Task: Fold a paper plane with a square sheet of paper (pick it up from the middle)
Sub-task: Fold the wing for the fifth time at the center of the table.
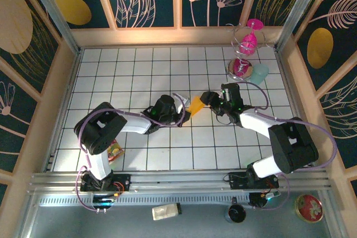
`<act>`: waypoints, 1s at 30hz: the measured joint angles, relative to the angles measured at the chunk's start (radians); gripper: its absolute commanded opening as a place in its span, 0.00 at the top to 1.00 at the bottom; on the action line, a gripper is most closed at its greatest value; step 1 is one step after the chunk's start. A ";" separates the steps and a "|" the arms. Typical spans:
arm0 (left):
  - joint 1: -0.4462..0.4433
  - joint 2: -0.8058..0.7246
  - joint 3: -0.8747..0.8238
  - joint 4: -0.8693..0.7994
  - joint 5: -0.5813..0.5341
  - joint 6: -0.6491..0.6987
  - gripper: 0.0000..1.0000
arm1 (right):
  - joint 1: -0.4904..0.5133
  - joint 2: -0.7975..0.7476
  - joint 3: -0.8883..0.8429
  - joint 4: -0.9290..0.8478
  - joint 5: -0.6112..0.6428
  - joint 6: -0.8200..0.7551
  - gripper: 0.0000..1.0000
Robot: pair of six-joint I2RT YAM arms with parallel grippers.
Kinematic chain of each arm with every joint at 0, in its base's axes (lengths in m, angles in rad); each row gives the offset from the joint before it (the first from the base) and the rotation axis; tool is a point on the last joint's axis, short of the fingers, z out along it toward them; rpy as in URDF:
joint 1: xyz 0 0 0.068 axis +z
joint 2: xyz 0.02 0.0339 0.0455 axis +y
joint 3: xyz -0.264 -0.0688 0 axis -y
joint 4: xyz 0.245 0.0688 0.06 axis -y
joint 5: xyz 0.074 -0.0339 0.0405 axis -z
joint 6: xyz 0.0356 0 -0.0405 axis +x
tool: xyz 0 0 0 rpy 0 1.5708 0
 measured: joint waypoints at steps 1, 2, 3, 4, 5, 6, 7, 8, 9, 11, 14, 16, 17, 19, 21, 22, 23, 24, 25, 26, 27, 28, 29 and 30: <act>0.005 0.002 0.001 -0.003 0.017 -0.028 1.00 | 0.000 0.004 0.000 0.000 -0.005 -0.019 0.37; 0.010 0.003 0.001 -0.006 0.032 -0.059 1.00 | 0.000 0.008 0.000 0.000 -0.011 -0.038 0.36; 0.015 0.005 0.001 -0.009 0.049 -0.089 1.00 | 0.000 0.011 -0.002 0.003 -0.015 -0.055 0.35; 0.019 0.005 0.001 -0.010 0.063 -0.117 1.00 | 0.000 0.012 -0.005 0.008 -0.019 -0.069 0.35; 0.025 0.005 0.001 -0.010 0.080 -0.151 1.00 | 0.000 0.014 -0.008 0.011 -0.021 -0.085 0.34; 0.031 0.006 0.002 -0.007 0.098 -0.184 1.00 | 0.000 0.017 -0.011 0.016 -0.025 -0.100 0.34; 0.036 0.009 0.003 -0.004 0.114 -0.213 1.00 | 0.000 0.020 -0.013 0.020 -0.029 -0.112 0.34; 0.042 0.013 0.005 -0.001 0.131 -0.246 1.00 | 0.000 0.023 -0.016 0.026 -0.034 -0.127 0.33; 0.050 0.020 0.006 0.006 0.150 -0.282 1.00 | 0.000 0.027 -0.020 0.029 -0.040 -0.140 0.33; 0.063 0.034 0.007 0.020 0.179 -0.346 1.00 | 0.000 0.034 -0.022 0.031 -0.048 -0.163 0.33; 0.084 0.057 0.007 0.053 0.214 -0.448 1.00 | -0.002 0.048 -0.022 0.031 -0.049 -0.189 0.31; 0.096 0.071 0.007 0.080 0.234 -0.510 1.00 | -0.002 0.061 -0.022 0.031 -0.056 -0.204 0.31; 0.100 0.077 0.007 0.090 0.240 -0.537 1.00 | -0.002 0.070 -0.022 0.031 -0.063 -0.211 0.31; 0.108 0.088 0.007 0.107 0.253 -0.584 1.00 | -0.003 0.087 -0.022 0.031 -0.074 -0.222 0.31; 0.111 0.095 0.007 0.116 0.258 -0.626 1.00 | -0.004 0.103 -0.020 0.029 -0.083 -0.231 0.31; 0.111 0.096 0.007 0.120 0.259 -0.641 1.00 | -0.004 0.113 -0.017 0.029 -0.087 -0.236 0.31; 0.112 0.097 0.007 0.123 0.261 -0.655 1.00 | -0.005 0.121 -0.011 0.026 -0.091 -0.239 0.31; 0.113 0.097 0.007 0.125 0.262 -0.667 1.00 | -0.005 0.132 -0.002 0.022 -0.095 -0.245 0.31; 0.115 0.098 0.007 0.128 0.265 -0.678 1.00 | -0.005 0.142 0.007 0.021 -0.097 -0.249 0.31; 0.115 0.100 0.007 0.131 0.266 -0.687 1.00 | -0.005 0.154 0.018 0.018 -0.099 -0.254 0.31; 0.116 0.103 0.007 0.134 0.269 -0.698 1.00 | -0.006 0.165 0.028 0.017 -0.100 -0.257 0.31; 0.116 0.108 0.007 0.137 0.271 -0.706 1.00 | -0.006 0.173 0.036 0.014 -0.100 -0.257 0.31; 0.116 0.113 0.007 0.142 0.275 -0.715 1.00 | -0.006 0.183 0.044 0.011 -0.100 -0.260 0.31; 0.116 0.119 0.007 0.146 0.279 -0.725 1.00 | -0.006 0.191 0.052 0.007 -0.100 -0.261 0.31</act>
